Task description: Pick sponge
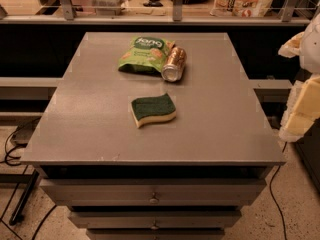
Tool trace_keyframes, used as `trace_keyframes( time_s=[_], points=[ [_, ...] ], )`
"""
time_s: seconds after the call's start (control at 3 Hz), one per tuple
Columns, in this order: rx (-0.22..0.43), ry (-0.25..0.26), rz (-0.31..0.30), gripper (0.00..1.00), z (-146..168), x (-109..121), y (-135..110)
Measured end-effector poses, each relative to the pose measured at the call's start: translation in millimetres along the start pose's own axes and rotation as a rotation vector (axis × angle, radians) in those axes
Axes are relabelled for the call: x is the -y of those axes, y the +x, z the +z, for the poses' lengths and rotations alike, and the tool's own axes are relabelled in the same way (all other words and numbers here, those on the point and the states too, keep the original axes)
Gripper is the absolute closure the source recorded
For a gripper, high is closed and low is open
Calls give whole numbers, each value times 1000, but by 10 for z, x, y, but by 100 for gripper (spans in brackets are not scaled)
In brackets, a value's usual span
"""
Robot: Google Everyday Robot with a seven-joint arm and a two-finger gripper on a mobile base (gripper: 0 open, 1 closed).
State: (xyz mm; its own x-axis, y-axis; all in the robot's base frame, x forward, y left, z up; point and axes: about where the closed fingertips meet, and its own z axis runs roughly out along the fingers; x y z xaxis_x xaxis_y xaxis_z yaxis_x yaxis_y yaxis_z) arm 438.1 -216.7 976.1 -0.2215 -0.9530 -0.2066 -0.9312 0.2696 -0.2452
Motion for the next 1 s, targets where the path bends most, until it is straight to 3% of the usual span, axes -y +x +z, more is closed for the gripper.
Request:
trace_keyframes(
  time_s=[0.33,0.67,1.0],
  points=[
    [3,3,0,0,-5,3,-6],
    [70,-13,-8,0,96,51,-151],
    [179,-44,-26,0,364,159,-445]
  ],
)
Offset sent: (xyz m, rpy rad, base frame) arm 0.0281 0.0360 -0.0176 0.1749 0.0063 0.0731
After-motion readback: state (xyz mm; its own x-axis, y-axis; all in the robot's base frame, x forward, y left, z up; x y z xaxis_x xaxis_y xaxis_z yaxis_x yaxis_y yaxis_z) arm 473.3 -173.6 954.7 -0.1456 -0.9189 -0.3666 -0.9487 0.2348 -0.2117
